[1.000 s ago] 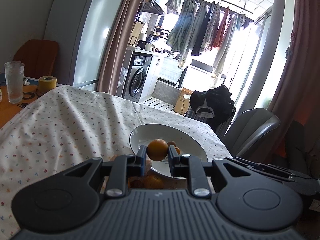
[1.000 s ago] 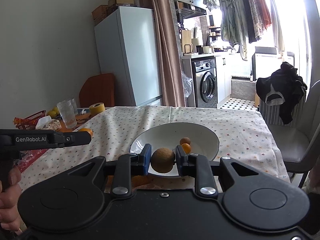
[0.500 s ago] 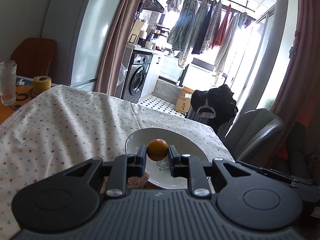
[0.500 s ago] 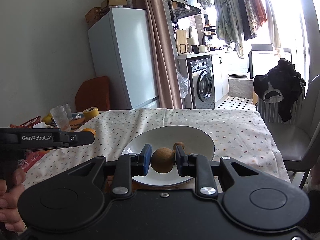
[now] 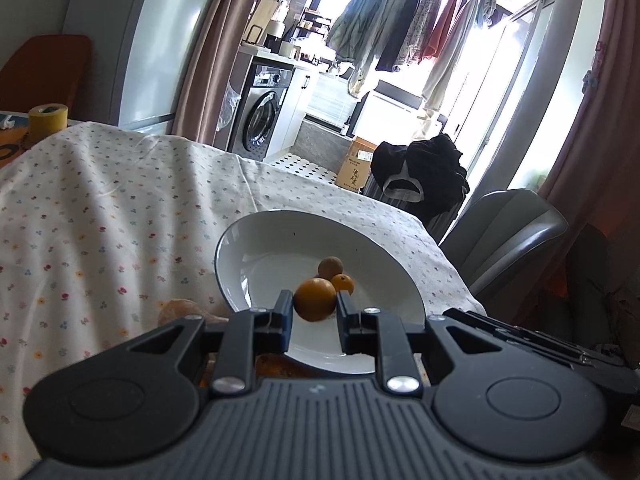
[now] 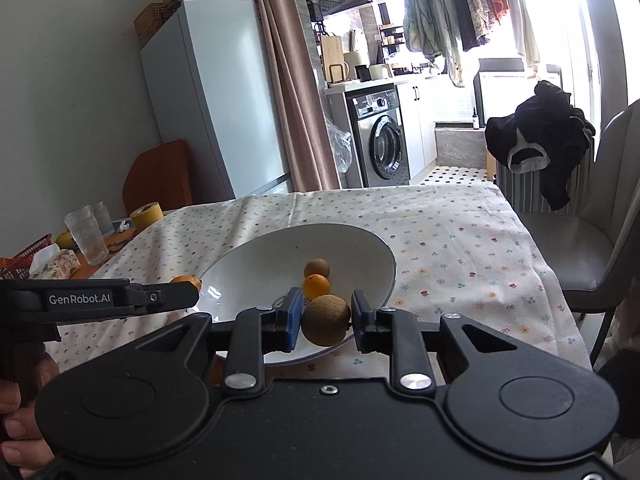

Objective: Organize fruits
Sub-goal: 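Carry the mandarin and kiwi in both tools over the white bowl, then open the right tool to drop the kiwi while the left tool releases the mandarin into the bowl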

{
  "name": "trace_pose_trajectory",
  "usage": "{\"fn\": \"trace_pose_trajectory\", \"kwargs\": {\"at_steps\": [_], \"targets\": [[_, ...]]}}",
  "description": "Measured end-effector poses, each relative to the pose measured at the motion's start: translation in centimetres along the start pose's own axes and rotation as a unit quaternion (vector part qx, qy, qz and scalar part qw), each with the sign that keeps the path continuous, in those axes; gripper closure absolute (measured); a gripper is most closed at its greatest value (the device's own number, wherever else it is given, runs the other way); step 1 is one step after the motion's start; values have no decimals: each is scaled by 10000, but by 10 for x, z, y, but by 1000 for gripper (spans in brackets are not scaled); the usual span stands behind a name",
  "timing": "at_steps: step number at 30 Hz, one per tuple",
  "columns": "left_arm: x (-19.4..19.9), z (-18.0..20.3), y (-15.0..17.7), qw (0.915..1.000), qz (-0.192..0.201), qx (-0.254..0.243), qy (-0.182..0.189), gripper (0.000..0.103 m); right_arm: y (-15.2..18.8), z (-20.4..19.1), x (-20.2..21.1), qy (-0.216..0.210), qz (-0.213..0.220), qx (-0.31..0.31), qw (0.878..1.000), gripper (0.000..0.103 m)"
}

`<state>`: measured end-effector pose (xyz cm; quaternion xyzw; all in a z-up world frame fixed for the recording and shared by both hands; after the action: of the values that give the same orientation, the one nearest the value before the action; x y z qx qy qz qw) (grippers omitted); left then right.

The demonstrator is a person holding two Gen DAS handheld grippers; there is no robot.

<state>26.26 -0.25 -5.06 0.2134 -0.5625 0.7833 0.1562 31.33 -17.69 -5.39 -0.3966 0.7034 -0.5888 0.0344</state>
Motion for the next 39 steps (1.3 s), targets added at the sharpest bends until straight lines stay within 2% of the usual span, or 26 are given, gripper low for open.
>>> {"fn": "trace_pose_trajectory", "kwargs": {"at_steps": [9,11,16,19,21,22,24,26,39], "targets": [[-26,-5,7,9997,-174,121,118,82,3,-4,-19,-60,-131,-2,9999,79],[-26,-8,6,9999,-145,72,8,78,3,-6,-23,-89,-160,16,9998,79],[-13,-13,-2,10000,-60,1,22,75,3,-12,-33,-126,-224,28,9997,78],[1,-14,-4,9999,31,-103,9,62,3,-16,-38,-163,-233,-34,9996,73],[9,-14,-5,9998,87,-181,-27,49,4,-18,-38,-181,-227,-42,9996,68],[13,-15,-5,9997,123,-219,-80,46,4,-19,-38,-188,-215,-66,9996,68],[22,-19,-6,9990,212,-271,-278,33,4,-18,-35,-157,-182,-113,9996,67],[29,-25,-6,9985,287,-237,-407,25,4,-16,-32,-155,-182,-183,9995,67],[59,-49,9,9925,486,-11,-1120,12,9,-24,5,-248,-61,-101,9996,47]]}}
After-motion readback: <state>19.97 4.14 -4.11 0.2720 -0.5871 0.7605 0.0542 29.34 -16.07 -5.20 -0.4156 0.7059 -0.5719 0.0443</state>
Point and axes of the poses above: each gripper's, at about its wrist camera, not at the fingertips, and x roughly against the way its jaws point, z to its right, y to its underside, the point moved 7 cm from there along -x, roughly the way its jaws point, and after that the axes turned 4 degrees about -x, right-handed, at the moved point
